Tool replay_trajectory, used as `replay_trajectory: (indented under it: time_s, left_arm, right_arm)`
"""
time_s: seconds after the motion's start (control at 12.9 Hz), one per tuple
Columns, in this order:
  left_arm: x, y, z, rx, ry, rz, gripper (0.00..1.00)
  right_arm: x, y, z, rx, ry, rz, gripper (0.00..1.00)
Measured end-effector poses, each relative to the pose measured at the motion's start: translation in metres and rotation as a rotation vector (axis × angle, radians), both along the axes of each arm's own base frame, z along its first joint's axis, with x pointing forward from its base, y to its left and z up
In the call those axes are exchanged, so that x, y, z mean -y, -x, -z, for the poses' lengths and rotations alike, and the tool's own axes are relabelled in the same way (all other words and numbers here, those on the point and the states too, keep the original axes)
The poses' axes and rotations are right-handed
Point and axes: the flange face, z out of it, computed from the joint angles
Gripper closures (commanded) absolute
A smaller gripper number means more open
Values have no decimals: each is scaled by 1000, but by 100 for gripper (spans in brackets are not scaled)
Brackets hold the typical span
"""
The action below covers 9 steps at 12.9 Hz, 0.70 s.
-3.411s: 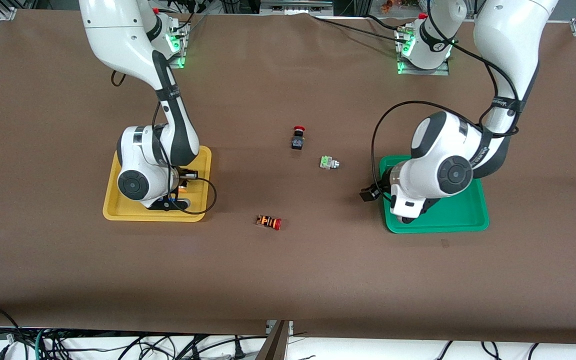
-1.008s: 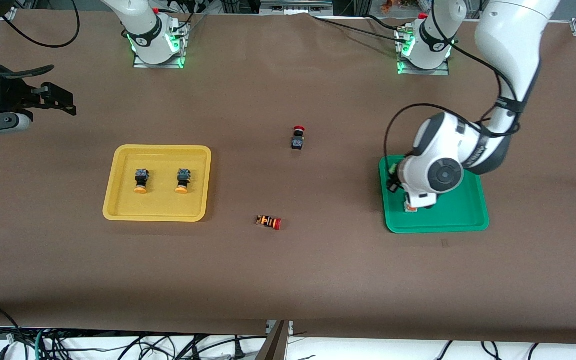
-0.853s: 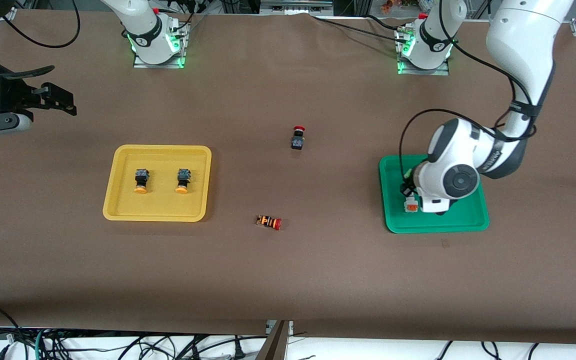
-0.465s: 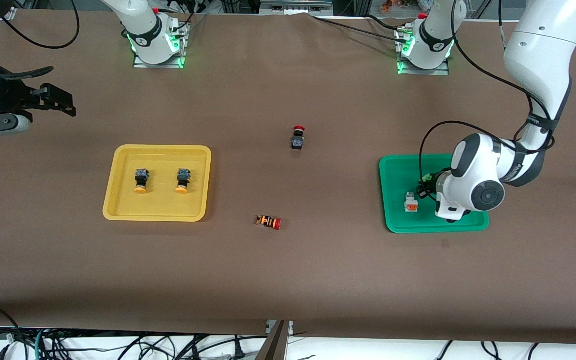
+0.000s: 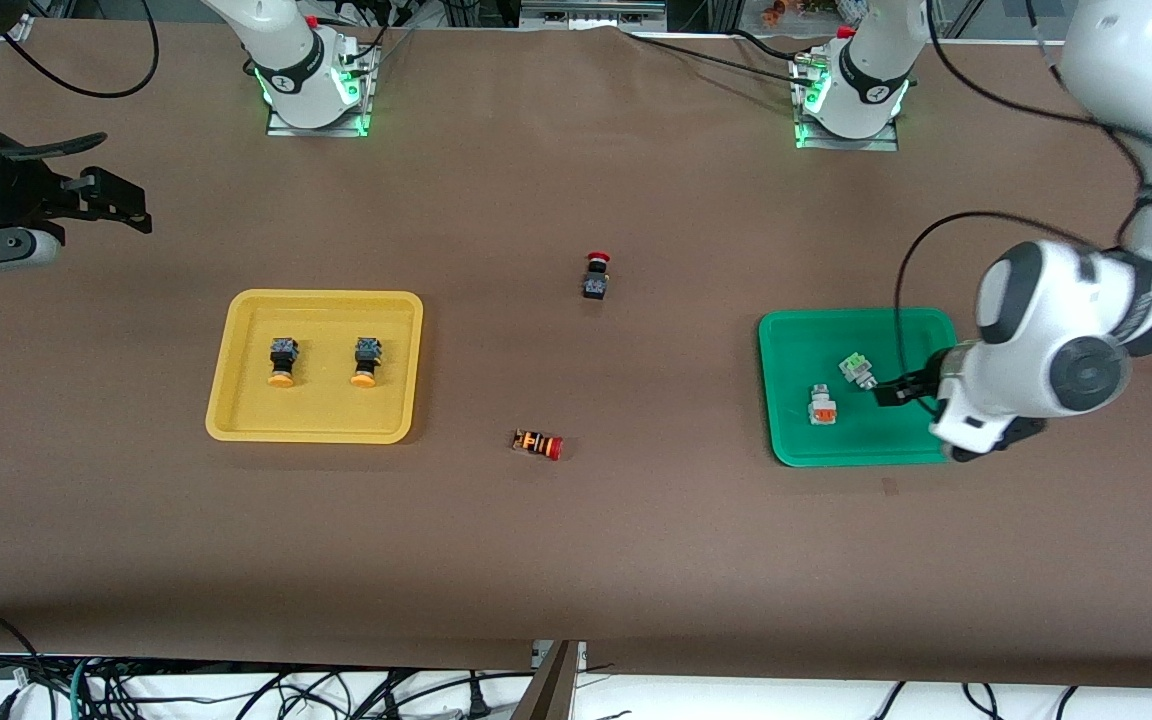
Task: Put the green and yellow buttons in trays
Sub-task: 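Carry the green button into the green tray and release it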
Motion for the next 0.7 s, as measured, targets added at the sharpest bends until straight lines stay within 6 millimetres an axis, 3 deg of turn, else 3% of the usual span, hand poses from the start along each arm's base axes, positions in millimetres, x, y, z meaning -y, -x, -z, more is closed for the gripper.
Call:
replay_trajectory:
  time_s: [0.16,0.31,0.47,0.62,0.7]
  left_arm:
    - [-15,3,-80,18,-9,50,0]
    - [-27,13,-141,33,1,84,0]
    - [-45,31,-169,53,60,172,0]
    - [-57,45,-170,101,87,215,0]
    - [-54,50,-171,134,83,223,0]
  right_arm:
    - [0,0,0,0,0,0,0]
    - [2,0,0,0,0,3,0]
    - [3,0,-1,-1,0,6,0]
    - [4,0,-1,-1,0,7,0]
    - [4,0,-1,-1,0,7,0]
